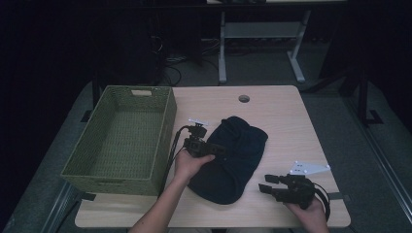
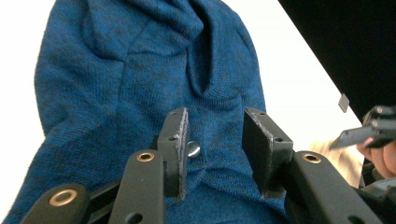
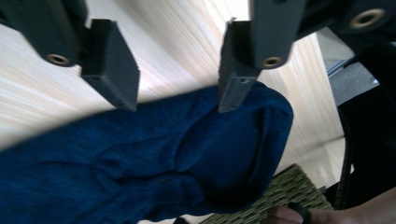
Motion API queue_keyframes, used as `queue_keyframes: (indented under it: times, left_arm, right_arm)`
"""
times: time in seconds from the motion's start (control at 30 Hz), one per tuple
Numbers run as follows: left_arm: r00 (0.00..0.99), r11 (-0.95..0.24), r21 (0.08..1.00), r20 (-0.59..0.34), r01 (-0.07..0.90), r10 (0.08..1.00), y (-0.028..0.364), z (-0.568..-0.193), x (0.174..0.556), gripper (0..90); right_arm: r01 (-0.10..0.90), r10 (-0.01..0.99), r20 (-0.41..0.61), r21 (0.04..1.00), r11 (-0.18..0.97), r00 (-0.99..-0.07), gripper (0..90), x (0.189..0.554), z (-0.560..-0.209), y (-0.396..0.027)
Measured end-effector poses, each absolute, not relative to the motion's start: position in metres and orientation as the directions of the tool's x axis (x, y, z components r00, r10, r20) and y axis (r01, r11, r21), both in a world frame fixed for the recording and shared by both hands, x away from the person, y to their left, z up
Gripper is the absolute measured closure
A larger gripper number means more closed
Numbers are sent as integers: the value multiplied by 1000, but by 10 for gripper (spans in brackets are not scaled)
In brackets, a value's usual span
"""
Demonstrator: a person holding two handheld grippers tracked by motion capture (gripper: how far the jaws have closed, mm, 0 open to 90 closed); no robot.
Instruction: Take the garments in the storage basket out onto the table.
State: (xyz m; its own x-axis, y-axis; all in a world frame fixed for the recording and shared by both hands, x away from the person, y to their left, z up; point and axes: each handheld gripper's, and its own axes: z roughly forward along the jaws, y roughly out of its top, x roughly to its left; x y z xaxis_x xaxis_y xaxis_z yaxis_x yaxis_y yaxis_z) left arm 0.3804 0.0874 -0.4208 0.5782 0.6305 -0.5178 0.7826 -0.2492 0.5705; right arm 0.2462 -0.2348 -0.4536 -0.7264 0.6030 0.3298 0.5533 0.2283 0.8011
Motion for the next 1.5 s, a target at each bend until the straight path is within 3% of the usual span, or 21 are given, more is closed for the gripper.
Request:
queue_keyframes:
  times: [0.23, 0.37, 0.63, 0.93, 1.5]
  left_arm:
    - [571, -228, 580, -519, 782, 636, 95, -417, 381, 588]
    - [572, -227, 582, -518, 780, 636, 98, -417, 381, 588]
    - [573, -229, 581, -519, 781, 635, 99, -417, 380, 579]
    - [565, -219, 580, -524, 785, 638, 102, -417, 379, 573]
    - [575, -283, 538, -516, 794, 635, 91, -445, 370, 598]
  right_arm:
    - [564, 534, 363, 779, 275, -763, 734, 257, -454, -207]
    - [568, 509, 368, 758, 320, -778, 796, 265, -456, -187]
    - [587, 493, 374, 702, 403, -786, 828, 274, -464, -159]
    - [600, 495, 371, 653, 463, -786, 884, 274, -472, -159]
    - [643, 530, 393, 617, 455, -752, 889, 277, -471, -217]
